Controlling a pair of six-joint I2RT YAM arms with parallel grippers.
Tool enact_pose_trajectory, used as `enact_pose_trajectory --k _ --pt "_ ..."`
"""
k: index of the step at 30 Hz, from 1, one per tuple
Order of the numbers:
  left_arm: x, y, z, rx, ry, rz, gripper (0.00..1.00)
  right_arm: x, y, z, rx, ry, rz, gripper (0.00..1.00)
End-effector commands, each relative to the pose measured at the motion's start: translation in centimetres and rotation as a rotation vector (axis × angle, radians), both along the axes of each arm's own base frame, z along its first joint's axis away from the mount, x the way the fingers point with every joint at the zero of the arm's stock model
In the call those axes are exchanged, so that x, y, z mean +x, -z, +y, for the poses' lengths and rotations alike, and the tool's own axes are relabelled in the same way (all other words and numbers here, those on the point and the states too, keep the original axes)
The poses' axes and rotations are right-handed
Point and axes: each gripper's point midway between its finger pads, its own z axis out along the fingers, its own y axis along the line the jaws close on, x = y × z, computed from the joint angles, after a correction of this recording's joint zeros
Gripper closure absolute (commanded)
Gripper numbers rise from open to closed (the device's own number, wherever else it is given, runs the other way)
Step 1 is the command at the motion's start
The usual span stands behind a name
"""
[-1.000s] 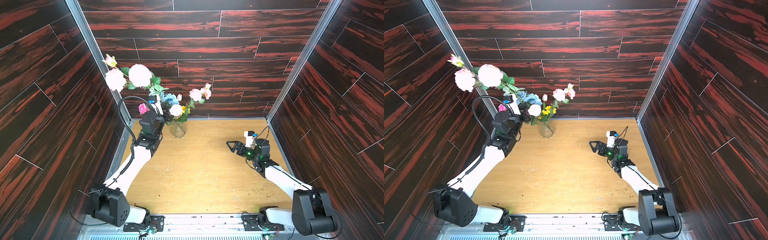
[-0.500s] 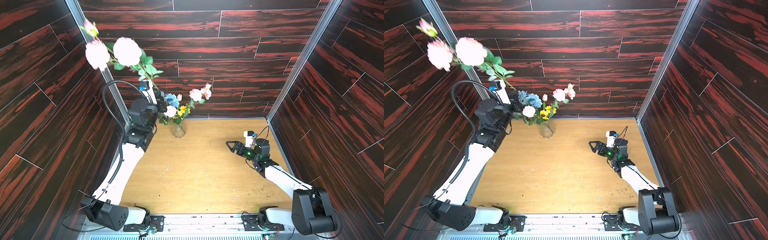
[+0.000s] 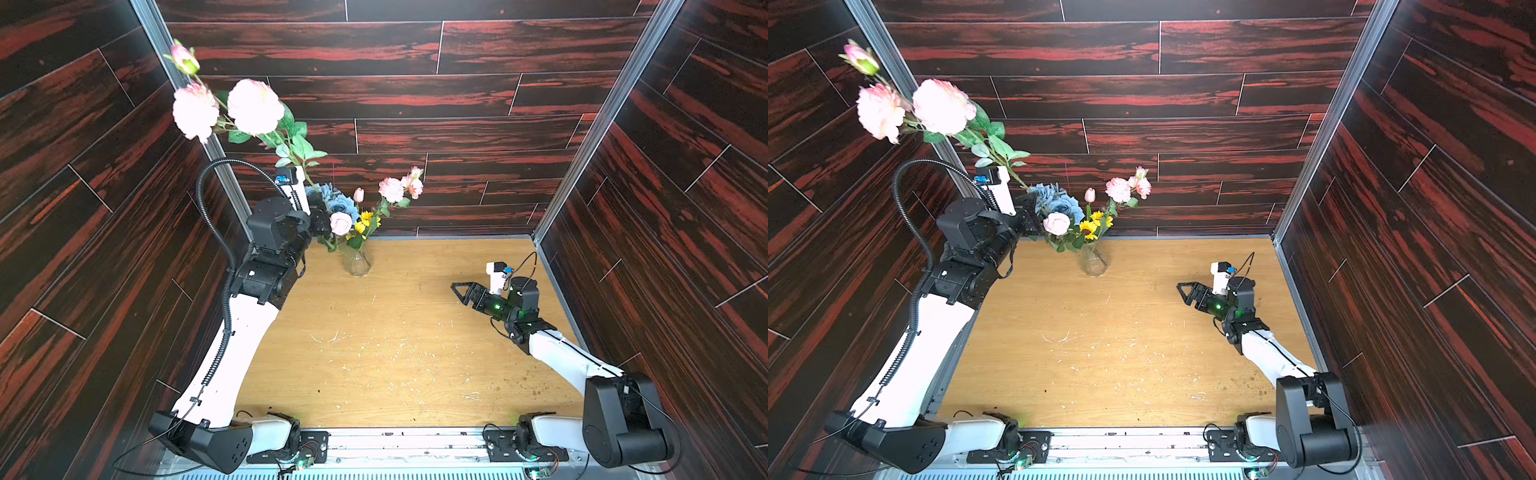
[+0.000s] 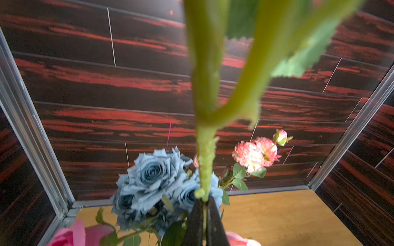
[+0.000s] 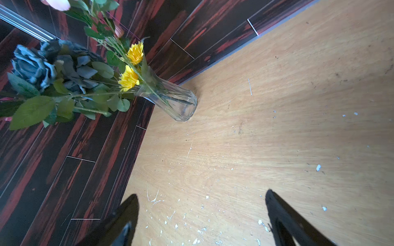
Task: Pick out pink flowers from the vase
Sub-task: Pick up the flower from the vase.
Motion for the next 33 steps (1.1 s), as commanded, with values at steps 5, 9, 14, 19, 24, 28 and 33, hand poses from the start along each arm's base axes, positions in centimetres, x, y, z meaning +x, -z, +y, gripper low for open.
enact_pose_trajectory --k 5,9,14,19,24,28,33 --pt "-1.9 3.5 -1.2 -0.003 0.101 0.095 1.00 0.3 -0.7 0.9 0.019 -0.031 -0.018 0.06" --pt "-2.5 5.2 -2.4 -0.009 0.178 0.123 1.00 0.2 -0.5 1.2 0.017 -0.042 -0.014 0.06" --pt "-3.5 6.5 -4.2 -0.024 0.291 0.133 1.00 0.0 -0.7 1.7 0.016 -0.064 -0.031 0.06" --pt "-4.7 7.0 -6.0 -0.051 0.412 0.125 1.00 -0.5 -1.6 2.7 0.018 -0.102 -0.075 0.06" --pt "-5.6 7.9 -7.5 -0.048 0.497 0.128 1.00 -1.5 -2.8 3.8 0.029 -0.153 -0.139 0.06" --pt "-6.5 8.7 -9.2 -0.022 0.578 0.143 1.00 -2.9 -4.5 5.1 0.042 -0.215 -0.232 0.06" --pt "-7.2 9.8 -11.2 -0.001 0.642 0.133 1.00 -4.9 -6.2 6.8 0.039 -0.299 -0.338 0.06"
